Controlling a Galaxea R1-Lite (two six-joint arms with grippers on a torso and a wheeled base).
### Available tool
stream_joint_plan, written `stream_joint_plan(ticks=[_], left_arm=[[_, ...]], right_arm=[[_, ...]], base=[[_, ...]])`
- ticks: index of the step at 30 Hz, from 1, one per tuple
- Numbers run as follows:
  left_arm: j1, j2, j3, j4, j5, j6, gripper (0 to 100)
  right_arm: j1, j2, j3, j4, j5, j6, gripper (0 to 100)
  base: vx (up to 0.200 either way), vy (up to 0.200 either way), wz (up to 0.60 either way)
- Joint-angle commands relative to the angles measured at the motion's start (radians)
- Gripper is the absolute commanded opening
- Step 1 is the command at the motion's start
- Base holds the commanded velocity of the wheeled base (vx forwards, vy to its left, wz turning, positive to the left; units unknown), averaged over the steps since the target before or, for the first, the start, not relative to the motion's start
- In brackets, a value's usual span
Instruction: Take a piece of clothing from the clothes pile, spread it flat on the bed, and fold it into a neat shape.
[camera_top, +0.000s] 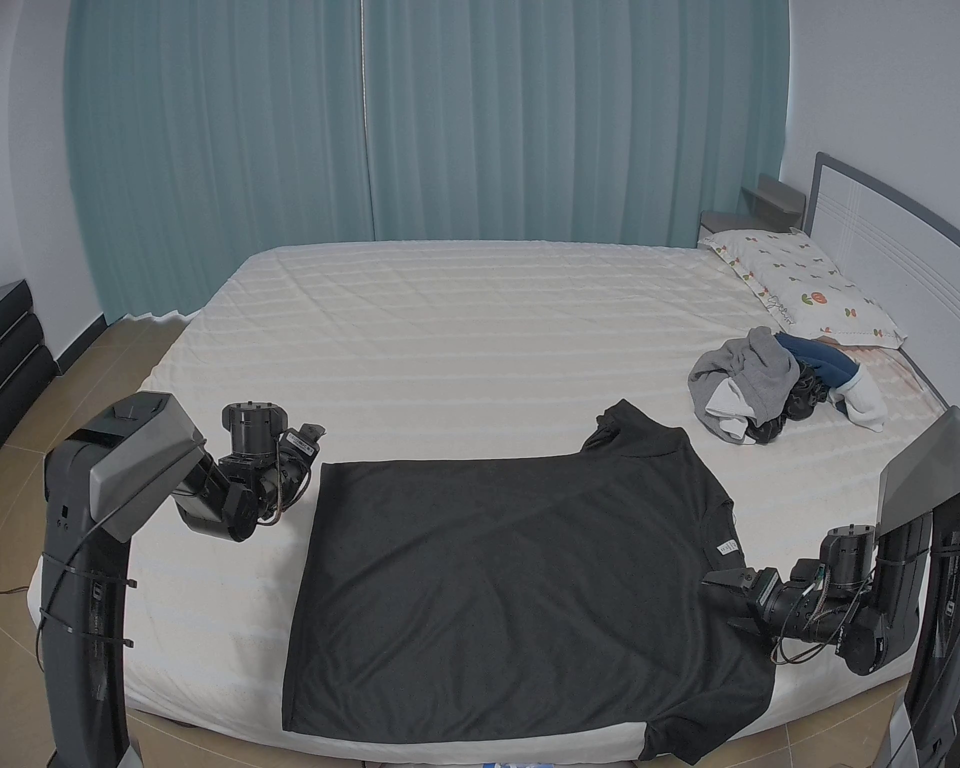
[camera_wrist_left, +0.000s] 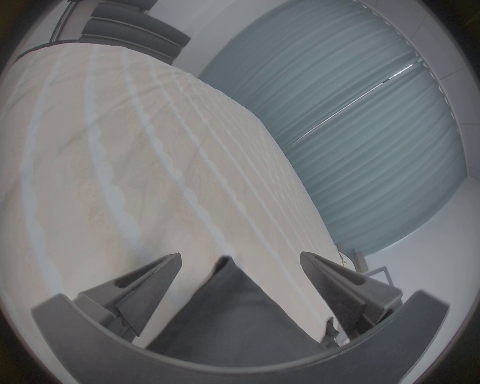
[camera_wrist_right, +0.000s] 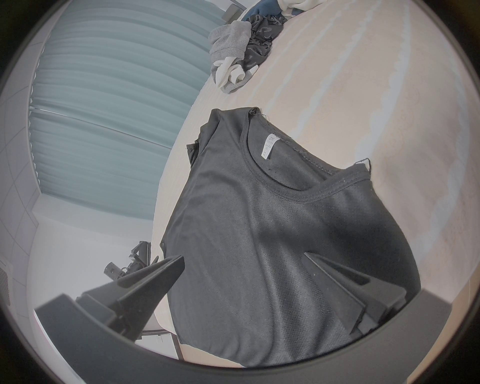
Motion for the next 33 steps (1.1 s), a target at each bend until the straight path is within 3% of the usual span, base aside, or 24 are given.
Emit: stream_joint_plan(ticks=[1, 9, 13, 19, 23, 33], left_arm=[[-0.013, -0.162, 0.147, -0.032, -0.044, -0.025, 100], [-0.034, -0.282, 0.431, -0.077, -0.058, -0.027, 100], [-0.062, -0.36, 0.629, -0.173, -0.099, -0.027, 100], [-0.1, -0.368, 0.779, -0.29, -0.104, -0.027, 100], [-0.108, -0.325, 0.81, -0.361, -0.11, -0.025, 100], [-0.123, -0.293, 0.799, -0.397, -0.112, -0.028, 100]], right_arm=[[-0.002, -0.003, 0.004, -0.012, 0.001, 0.002, 100], [-0.004, -0.005, 0.006, -0.012, 0.001, 0.002, 100], [-0.005, -0.006, 0.006, -0.012, 0.001, 0.002, 100], [-0.008, -0.008, 0.003, -0.012, 0.001, 0.003, 100], [-0.01, -0.012, 0.001, -0.012, -0.002, 0.002, 100], [-0.056, -0.075, -0.006, -0.012, -0.006, -0.001, 100]], base=[[-0.2, 0.0, 0.0], [-0.2, 0.0, 0.0], [-0.2, 0.0, 0.0], [-0.2, 0.0, 0.0], [-0.2, 0.0, 0.0], [0.0, 0.0, 0.0]])
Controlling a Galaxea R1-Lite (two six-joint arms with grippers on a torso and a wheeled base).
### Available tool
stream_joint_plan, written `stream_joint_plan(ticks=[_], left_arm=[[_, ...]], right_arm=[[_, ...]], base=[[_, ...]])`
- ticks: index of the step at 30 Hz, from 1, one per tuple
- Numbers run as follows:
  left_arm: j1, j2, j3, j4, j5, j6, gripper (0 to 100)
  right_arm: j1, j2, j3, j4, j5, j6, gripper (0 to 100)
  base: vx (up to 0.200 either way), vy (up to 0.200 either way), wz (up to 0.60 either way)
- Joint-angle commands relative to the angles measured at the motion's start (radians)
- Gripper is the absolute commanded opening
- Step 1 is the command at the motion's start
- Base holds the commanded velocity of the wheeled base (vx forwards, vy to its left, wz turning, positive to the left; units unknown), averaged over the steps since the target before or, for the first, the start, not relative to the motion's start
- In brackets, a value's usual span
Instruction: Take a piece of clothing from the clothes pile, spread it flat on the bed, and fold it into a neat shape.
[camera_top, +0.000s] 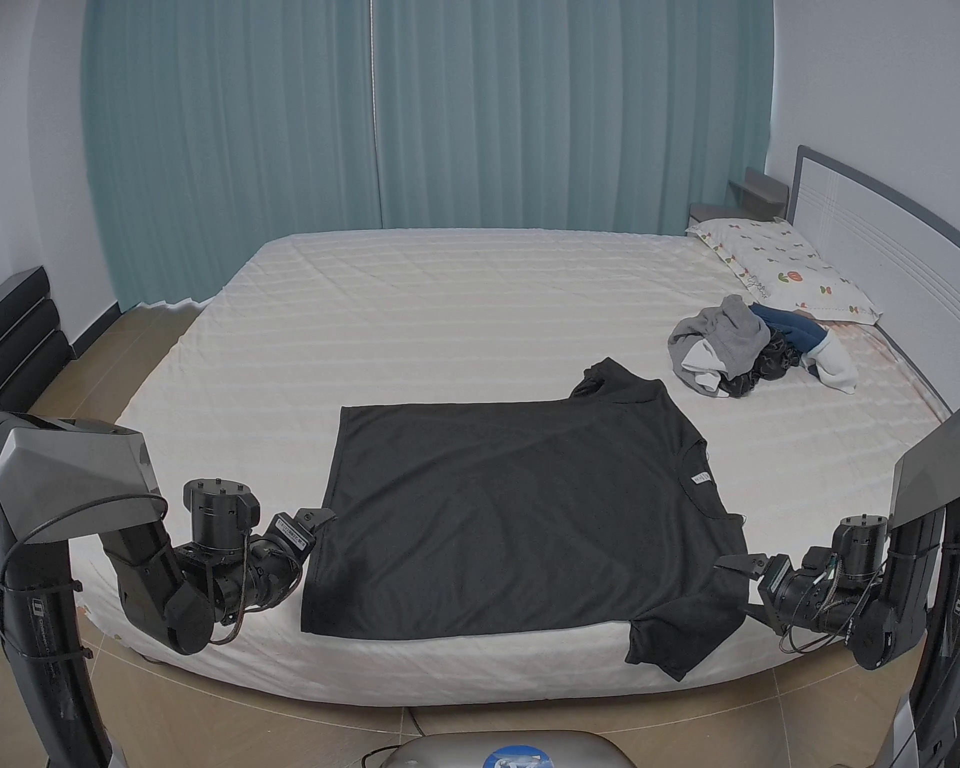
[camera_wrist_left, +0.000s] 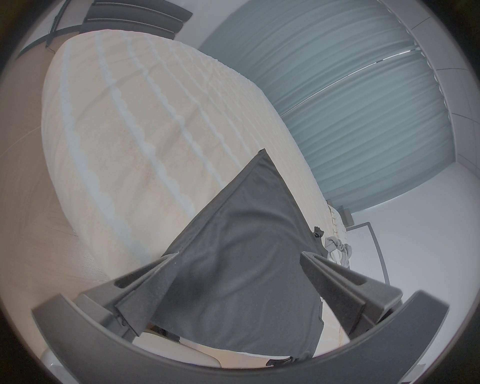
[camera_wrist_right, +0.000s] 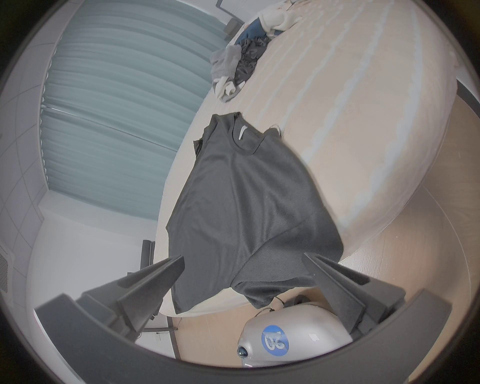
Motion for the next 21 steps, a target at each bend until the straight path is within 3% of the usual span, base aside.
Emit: stream_joint_plan(ticks=[1, 17, 21], left_arm=[[-0.014, 0.016, -0.006, -0.001, 0.0, -0.002, 100], [-0.037, 0.008, -0.006, -0.001, 0.005, -0.002, 100], [-0.023, -0.001, 0.016, 0.0, 0.003, 0.007, 100]], right_arm=[[-0.026, -0.027, -0.007, -0.012, 0.004, 0.0, 100], [-0.027, -0.024, -0.009, -0.012, 0.003, -0.006, 100], [-0.027, -0.019, -0.006, -0.011, 0.003, -0.006, 100]], base=[[0.0, 0.0, 0.0], [0.0, -0.188, 0.0], [0.0, 0.0, 0.0]])
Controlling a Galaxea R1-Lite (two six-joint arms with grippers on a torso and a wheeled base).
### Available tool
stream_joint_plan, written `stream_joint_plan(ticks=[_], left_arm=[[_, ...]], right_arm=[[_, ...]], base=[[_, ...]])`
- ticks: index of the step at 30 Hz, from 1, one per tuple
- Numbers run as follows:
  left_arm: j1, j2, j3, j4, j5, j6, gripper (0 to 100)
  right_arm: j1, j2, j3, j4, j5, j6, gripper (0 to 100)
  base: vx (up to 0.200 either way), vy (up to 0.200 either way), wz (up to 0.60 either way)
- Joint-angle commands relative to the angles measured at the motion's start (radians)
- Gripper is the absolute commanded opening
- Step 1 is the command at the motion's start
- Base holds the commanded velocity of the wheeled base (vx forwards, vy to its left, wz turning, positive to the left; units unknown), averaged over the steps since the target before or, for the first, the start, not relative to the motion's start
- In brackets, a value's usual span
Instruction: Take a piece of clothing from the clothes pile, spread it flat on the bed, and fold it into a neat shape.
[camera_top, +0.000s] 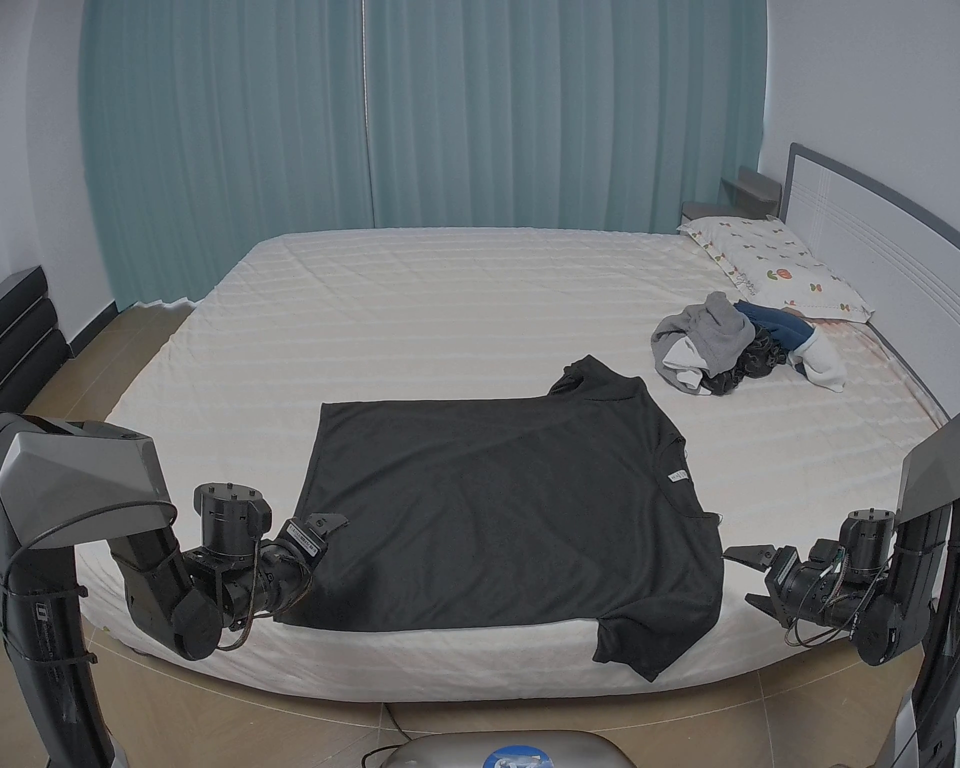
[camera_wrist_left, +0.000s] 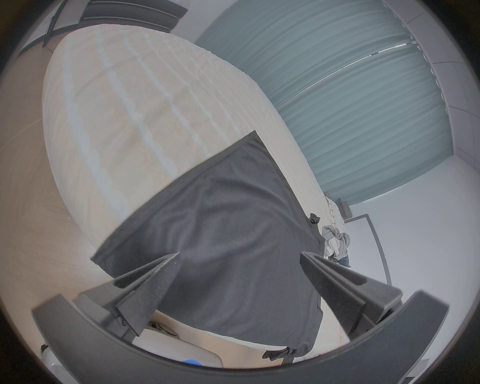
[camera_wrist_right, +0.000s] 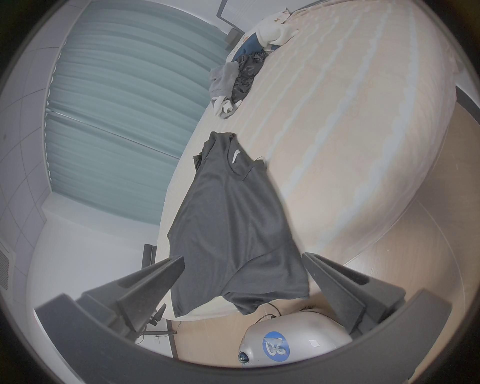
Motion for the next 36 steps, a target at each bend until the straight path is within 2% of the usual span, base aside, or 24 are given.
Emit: stream_joint_plan(ticks=[1, 3, 8, 9, 10, 14, 15, 16, 18, 36], left_arm=[[0.02, -0.013, 0.026, 0.001, -0.003, 0.013, 100], [0.038, -0.022, 0.04, 0.001, -0.008, 0.03, 100], [0.136, -0.033, 0.124, 0.01, -0.176, 0.232, 100], [0.138, -0.033, 0.126, 0.01, -0.179, 0.239, 100], [0.165, -0.033, 0.134, 0.013, -0.201, 0.294, 100], [0.21, -0.015, 0.135, 0.012, -0.209, 0.39, 100], [0.21, -0.015, 0.135, 0.012, -0.209, 0.39, 100], [0.233, 0.008, 0.137, 0.012, -0.21, 0.455, 100], [0.248, 0.044, 0.137, 0.003, -0.213, 0.505, 100], [0.248, 0.116, 0.12, 0.0, -0.201, 0.625, 100]], right_arm=[[0.0, 0.008, 0.003, -0.012, 0.001, -0.002, 100], [0.0, 0.011, 0.004, -0.012, 0.002, -0.002, 100], [0.008, 0.014, 0.007, -0.012, 0.002, -0.002, 100], [0.009, 0.014, 0.007, -0.01, 0.002, -0.002, 100], [0.009, 0.016, 0.007, -0.01, 0.002, -0.002, 100], [0.011, 0.026, 0.007, -0.01, 0.004, -0.002, 100], [0.011, 0.026, 0.007, -0.01, 0.004, -0.002, 100], [0.014, 0.031, 0.007, -0.01, 0.002, -0.003, 100], [0.016, 0.036, 0.006, -0.01, 0.004, -0.003, 100], [0.016, 0.076, 0.0, -0.01, 0.004, -0.012, 100]], base=[[0.0, 0.0, 0.0], [0.0, 0.0, 0.0], [0.0, 0.0, 0.0], [0.0, 0.0, 0.0], [0.0, 0.0, 0.0], [0.0, 0.0, 0.0], [0.0, 0.0, 0.0], [0.0, 0.0, 0.0], [0.0, 0.0, 0.0], [0.0, 0.0, 0.0]])
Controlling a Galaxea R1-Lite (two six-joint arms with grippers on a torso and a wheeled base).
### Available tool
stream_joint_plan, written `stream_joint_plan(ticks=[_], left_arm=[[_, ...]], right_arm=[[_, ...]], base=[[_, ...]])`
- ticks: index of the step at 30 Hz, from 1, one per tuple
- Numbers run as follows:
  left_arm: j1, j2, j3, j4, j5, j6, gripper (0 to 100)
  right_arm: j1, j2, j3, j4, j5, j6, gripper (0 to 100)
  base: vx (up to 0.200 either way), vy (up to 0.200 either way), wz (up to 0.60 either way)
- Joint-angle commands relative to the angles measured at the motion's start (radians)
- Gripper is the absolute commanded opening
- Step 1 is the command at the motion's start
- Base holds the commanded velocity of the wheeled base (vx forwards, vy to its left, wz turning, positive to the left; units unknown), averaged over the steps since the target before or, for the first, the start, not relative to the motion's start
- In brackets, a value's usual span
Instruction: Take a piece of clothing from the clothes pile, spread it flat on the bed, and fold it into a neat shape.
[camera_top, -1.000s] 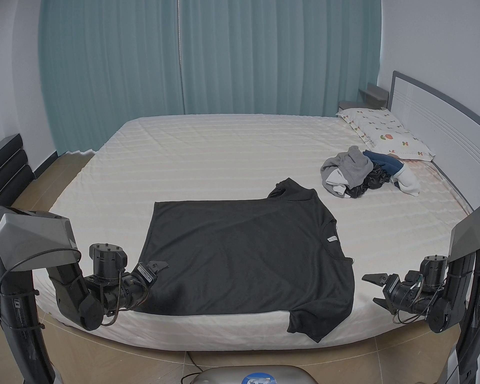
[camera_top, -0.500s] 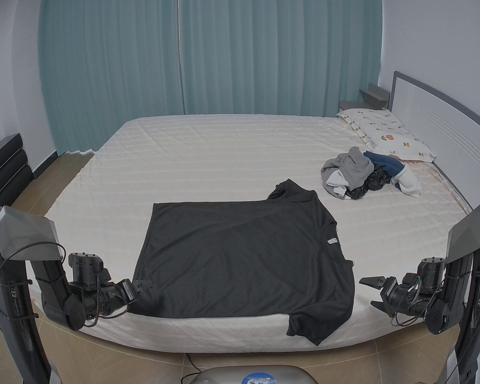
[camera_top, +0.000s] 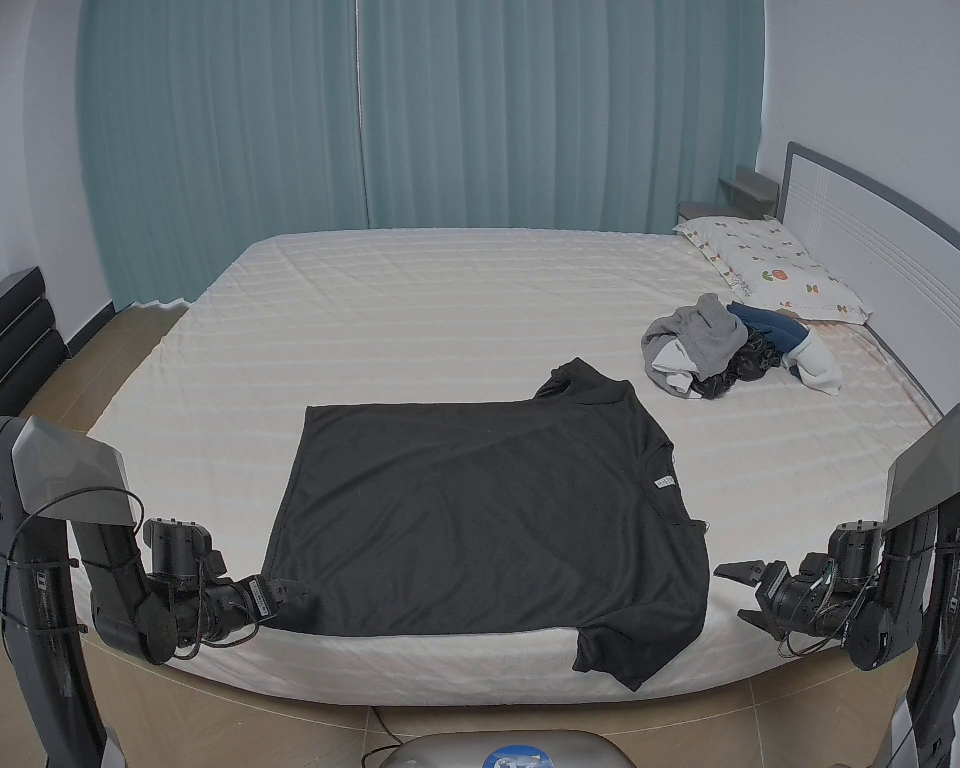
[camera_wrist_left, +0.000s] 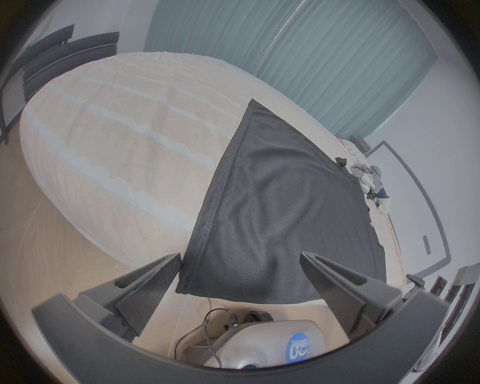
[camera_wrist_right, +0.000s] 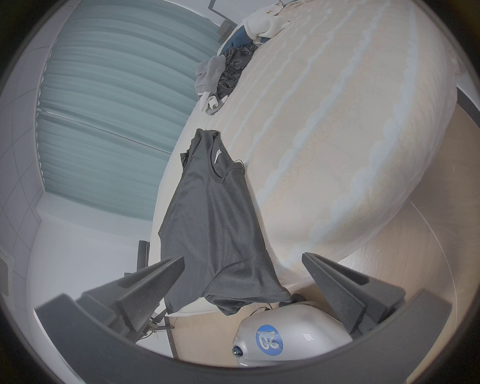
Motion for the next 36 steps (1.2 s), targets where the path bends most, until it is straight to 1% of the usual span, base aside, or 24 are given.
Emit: stream_joint_plan(ticks=[1, 8, 12, 18, 19, 22, 25, 36], left_arm=[[-0.001, 0.033, -0.005, 0.0, 0.004, 0.021, 100], [0.001, 0.041, -0.008, -0.001, -0.001, 0.041, 100], [0.002, 0.045, -0.022, 0.0, -0.016, 0.041, 100], [0.013, 0.058, -0.042, 0.002, -0.069, 0.047, 100], [0.018, 0.058, -0.042, 0.003, -0.084, 0.061, 100], [0.027, 0.062, -0.04, 0.008, -0.096, 0.112, 100], [0.028, 0.075, -0.042, -0.001, -0.101, 0.129, 100], [0.025, 0.076, -0.048, 0.0, -0.098, 0.133, 100]], right_arm=[[0.0, 0.01, -0.001, -0.01, 0.001, 0.0, 100], [0.0, 0.019, -0.001, -0.012, 0.001, -0.007, 100], [0.0, 0.019, -0.001, -0.012, 0.001, -0.007, 100], [0.0, 0.019, -0.001, -0.012, 0.003, -0.007, 100], [0.0, 0.019, -0.001, -0.012, 0.003, -0.006, 100], [0.0, 0.019, -0.001, -0.012, 0.003, -0.006, 100], [0.0, 0.019, -0.003, -0.012, 0.003, -0.006, 100], [0.002, 0.019, -0.001, -0.01, 0.003, -0.006, 100]], base=[[0.0, 0.0, 0.0], [0.0, 0.0, 0.0], [0.0, 0.0, 0.0], [0.0, 0.0, 0.0], [0.0, 0.0, 0.0], [0.0, 0.0, 0.0], [0.0, 0.0, 0.0], [0.0, 0.0, 0.0]])
